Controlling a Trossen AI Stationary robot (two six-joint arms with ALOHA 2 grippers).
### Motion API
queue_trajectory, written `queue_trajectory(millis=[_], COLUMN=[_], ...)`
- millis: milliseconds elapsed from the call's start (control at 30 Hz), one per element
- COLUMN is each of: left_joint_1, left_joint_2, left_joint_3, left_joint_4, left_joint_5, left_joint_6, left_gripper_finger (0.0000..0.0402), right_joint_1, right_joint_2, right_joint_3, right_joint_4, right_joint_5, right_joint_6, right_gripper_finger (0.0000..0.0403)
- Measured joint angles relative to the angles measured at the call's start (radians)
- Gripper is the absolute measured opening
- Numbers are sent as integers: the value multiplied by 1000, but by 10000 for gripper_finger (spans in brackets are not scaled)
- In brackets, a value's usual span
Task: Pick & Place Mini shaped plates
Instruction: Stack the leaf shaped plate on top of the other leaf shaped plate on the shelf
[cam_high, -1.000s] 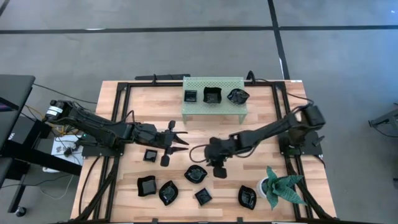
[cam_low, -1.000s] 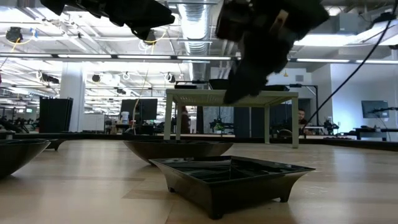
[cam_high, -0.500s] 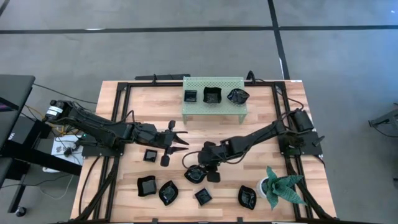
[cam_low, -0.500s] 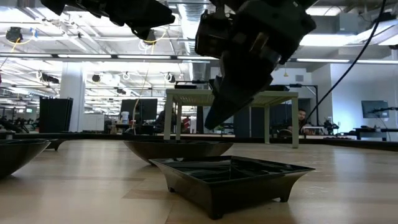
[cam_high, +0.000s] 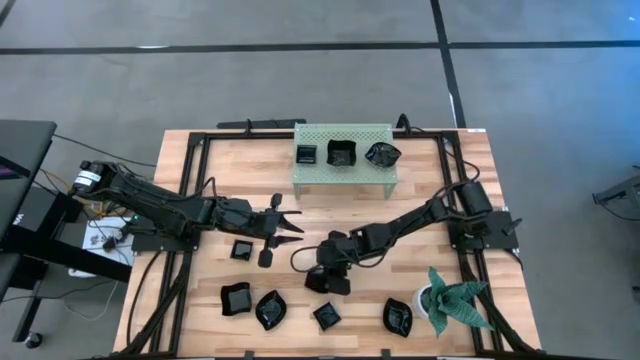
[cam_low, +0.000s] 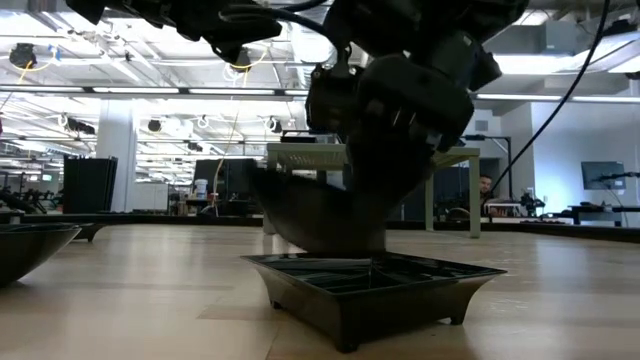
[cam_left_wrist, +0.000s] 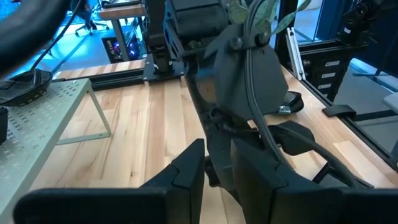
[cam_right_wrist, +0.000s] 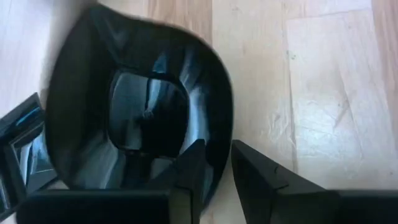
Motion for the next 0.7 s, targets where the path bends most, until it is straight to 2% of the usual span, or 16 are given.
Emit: queue_trajectory(millis=[200,400,700], left_joint_1=[0,0,0], left_joint_2=[0,0,0], left_joint_3=[0,0,0], left_joint_4=[0,3,5], left_joint_5=[0,0,0], left_joint_6=[6,7,7], left_gripper_finger=[81,81,81], right_joint_1=[-11,-14,-13], right_joint_2=[-9,-1,-48], right_joint_3=[0,0,-1], right_joint_4=[29,28,10], right_joint_5=[0,-46,-51], right_joint_6=[0,-2,-26], right_gripper_finger=[62,8,3])
